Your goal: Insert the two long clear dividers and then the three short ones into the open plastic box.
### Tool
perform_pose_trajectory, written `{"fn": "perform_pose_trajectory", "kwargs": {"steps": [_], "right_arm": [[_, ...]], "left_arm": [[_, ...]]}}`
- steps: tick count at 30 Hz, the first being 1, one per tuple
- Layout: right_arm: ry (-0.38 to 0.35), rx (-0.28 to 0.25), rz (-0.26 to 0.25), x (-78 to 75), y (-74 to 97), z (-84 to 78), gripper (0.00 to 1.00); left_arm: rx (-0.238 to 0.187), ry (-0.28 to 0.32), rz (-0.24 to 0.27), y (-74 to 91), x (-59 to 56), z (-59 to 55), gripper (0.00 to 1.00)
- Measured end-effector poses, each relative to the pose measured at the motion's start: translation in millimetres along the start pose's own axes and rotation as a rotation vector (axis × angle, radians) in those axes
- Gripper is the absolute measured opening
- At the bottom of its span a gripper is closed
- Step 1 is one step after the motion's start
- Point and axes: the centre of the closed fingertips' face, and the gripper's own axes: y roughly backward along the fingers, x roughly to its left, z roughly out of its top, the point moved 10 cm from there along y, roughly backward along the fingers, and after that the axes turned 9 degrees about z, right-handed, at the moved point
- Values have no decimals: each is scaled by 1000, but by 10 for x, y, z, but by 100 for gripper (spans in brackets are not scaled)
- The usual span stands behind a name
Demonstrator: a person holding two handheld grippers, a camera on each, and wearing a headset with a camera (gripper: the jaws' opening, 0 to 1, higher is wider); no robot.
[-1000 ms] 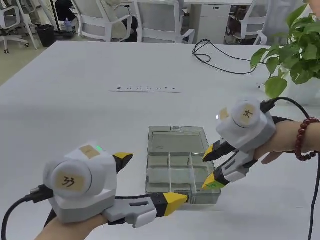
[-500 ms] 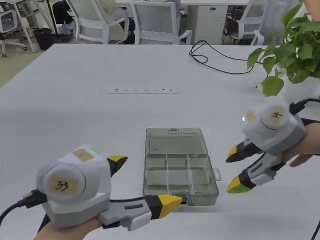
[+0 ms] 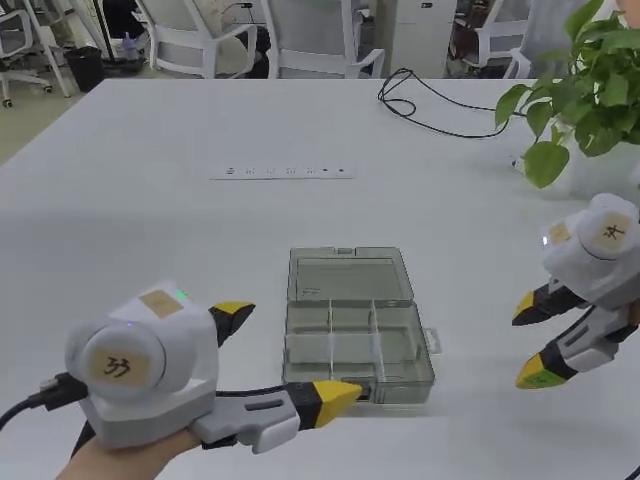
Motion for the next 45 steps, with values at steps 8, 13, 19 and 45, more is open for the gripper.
{"fn": "perform_pose_trajectory", "kwargs": {"steps": [8,13,19,45], "right_arm": [[-22,53,6,25,-9,-249,51],[-9,92,3,58,-13,-355,51],[-10,130,-1,48,-30,-475,50],[120,241,36,-85,-39,-760,39]], "left_arm": [[4,1,12,10,26,-4,85],[8,6,17,18,29,-13,84],[18,5,22,39,25,-29,82],[43,6,55,68,23,-51,75]]}}
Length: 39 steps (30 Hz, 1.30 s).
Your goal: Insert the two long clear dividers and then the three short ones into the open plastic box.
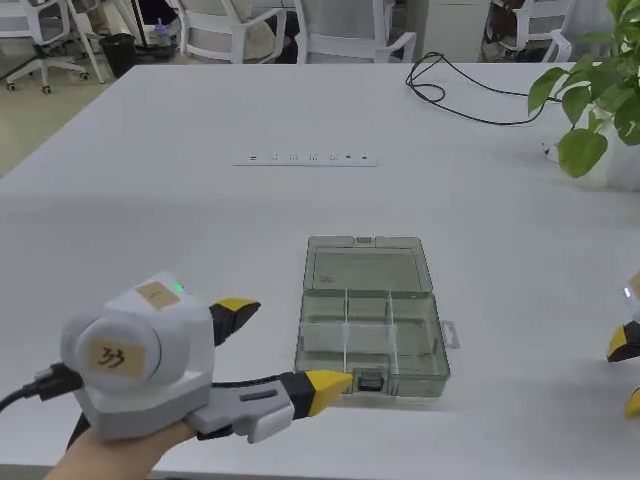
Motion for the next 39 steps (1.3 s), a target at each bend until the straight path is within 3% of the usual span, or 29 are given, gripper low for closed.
{"fn": "perform_pose_trajectory", "kwargs": {"steps": [8,19,27,35,39], "right_arm": [[-6,-18,27,-23,1,-24,36],[-29,-57,21,-39,11,-48,33],[-27,-50,11,-19,7,-41,32],[4,-50,-56,-4,68,11,32],[12,-101,-123,-9,157,125,32]], "left_arm": [[5,-7,-3,-18,-12,11,74],[5,-14,-6,-18,-21,38,73],[3,-14,-15,-20,-45,34,73],[-2,0,-19,-35,-51,40,71],[-11,16,-25,-39,-67,47,70]]}}
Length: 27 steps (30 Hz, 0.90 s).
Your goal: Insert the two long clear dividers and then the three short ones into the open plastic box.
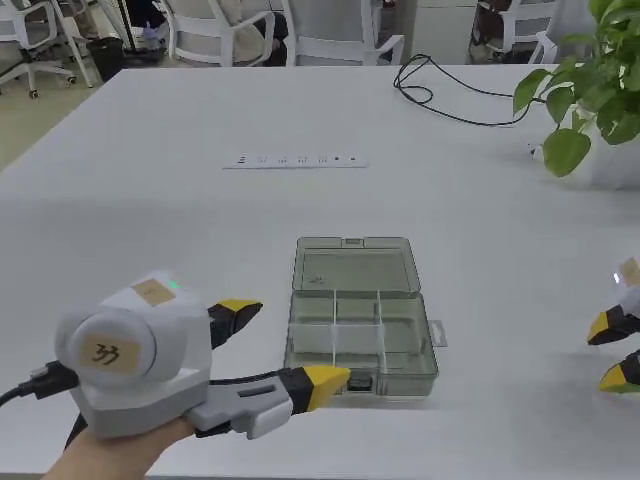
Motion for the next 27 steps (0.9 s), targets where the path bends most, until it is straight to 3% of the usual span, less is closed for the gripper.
{"fn": "perform_pose_trajectory", "kwargs": {"steps": [6,16,22,26,27], "right_arm": [[55,-61,-75,3,86,268,32],[146,-148,-126,48,139,710,32],[212,-234,-176,48,134,944,32],[262,-280,-193,128,172,1170,32],[272,-290,-194,70,176,1174,32]], "left_arm": [[16,12,-2,-31,-18,-14,65],[-3,36,-29,-45,-93,5,62],[-15,51,-50,-62,-154,13,59],[-16,69,-67,-71,-195,16,56],[-19,76,-70,-73,-201,19,55]]}}
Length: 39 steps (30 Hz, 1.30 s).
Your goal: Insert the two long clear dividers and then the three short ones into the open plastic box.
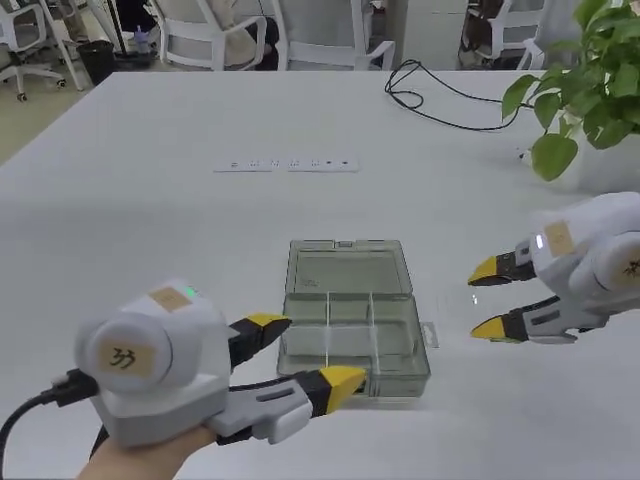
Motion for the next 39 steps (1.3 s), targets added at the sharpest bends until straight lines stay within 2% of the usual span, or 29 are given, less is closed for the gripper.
{"fn": "perform_pose_trajectory", "kwargs": {"steps": [6,9,16,21,33,39], "right_arm": [[55,-50,12,72,-62,282,32],[75,-63,13,99,-97,380,32],[119,-104,24,185,-155,619,32],[140,-142,29,229,-182,782,32],[179,-192,14,258,-226,998,32],[203,-206,5,284,-250,1085,32]], "left_arm": [[-17,57,-7,-6,-11,19,50],[-13,84,-16,-10,-8,11,44],[-26,173,-34,-18,-7,-1,36],[-20,201,-42,-33,-20,-5,30],[-41,282,-70,-35,7,14,11],[-37,322,-80,-28,25,13,3]]}}
